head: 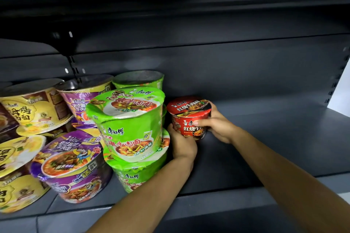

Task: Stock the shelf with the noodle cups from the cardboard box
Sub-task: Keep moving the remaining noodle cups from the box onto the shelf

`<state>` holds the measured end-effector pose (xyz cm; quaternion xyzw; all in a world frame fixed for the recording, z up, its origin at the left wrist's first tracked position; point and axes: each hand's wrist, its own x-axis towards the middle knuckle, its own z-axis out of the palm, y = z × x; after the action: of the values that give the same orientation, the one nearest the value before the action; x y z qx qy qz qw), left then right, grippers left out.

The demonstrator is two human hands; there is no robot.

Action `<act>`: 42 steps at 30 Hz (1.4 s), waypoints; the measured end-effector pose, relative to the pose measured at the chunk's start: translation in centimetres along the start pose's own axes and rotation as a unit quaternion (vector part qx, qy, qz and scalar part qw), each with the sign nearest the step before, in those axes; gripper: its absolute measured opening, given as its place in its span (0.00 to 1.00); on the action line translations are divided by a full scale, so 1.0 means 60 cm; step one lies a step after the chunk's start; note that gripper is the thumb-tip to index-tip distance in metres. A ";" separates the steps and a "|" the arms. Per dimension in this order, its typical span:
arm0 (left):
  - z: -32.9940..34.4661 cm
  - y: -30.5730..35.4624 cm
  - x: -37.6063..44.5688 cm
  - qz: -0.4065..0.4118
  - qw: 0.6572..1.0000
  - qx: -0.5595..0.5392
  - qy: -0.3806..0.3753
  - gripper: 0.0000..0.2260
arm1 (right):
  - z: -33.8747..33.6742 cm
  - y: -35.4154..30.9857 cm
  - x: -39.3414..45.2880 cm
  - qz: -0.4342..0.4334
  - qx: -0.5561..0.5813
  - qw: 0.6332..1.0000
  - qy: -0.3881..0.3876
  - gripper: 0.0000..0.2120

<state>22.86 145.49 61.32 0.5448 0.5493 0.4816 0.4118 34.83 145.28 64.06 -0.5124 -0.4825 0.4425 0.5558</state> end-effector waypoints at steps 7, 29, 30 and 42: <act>-0.011 0.006 -0.010 -0.034 0.997 -0.030 -0.054 0.23 | 0.002 -0.005 -0.001 0.018 0.010 1.000 -0.002 0.45; -0.222 0.070 -0.125 0.001 0.886 0.120 -0.448 0.06 | 0.099 -0.105 -0.118 -0.088 -0.219 0.931 0.278 0.08; -0.241 0.069 -0.124 0.006 0.884 0.128 -0.450 0.06 | 0.112 -0.110 -0.114 -0.103 -0.236 0.930 0.263 0.09; -0.337 0.057 -0.122 -0.032 0.909 0.114 -0.400 0.05 | 0.089 -0.082 -0.018 -0.049 -0.669 0.739 0.055 0.27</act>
<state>4.30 136.39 68.11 0.7171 0.4064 0.1439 0.5476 29.37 144.57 68.94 -0.7511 -0.6479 -0.0513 0.1159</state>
